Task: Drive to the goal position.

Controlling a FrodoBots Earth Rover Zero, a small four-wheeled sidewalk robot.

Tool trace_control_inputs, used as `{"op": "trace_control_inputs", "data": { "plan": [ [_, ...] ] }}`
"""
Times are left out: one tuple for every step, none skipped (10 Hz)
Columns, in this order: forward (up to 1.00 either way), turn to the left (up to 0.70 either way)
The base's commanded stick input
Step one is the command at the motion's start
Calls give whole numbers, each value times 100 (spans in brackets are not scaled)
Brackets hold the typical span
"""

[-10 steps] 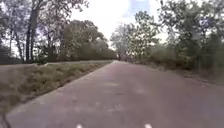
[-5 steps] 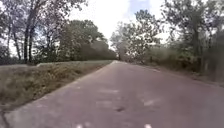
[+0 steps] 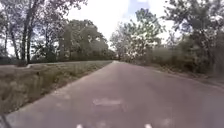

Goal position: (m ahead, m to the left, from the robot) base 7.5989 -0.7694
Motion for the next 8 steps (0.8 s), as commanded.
{"op": "trace_control_inputs", "data": {
  "plan": [
    [100, 0],
    [100, 0],
    [100, 0],
    [100, 0],
    [100, 0],
    [100, 0],
    [100, 0],
    [100, 0]
  ]
}}
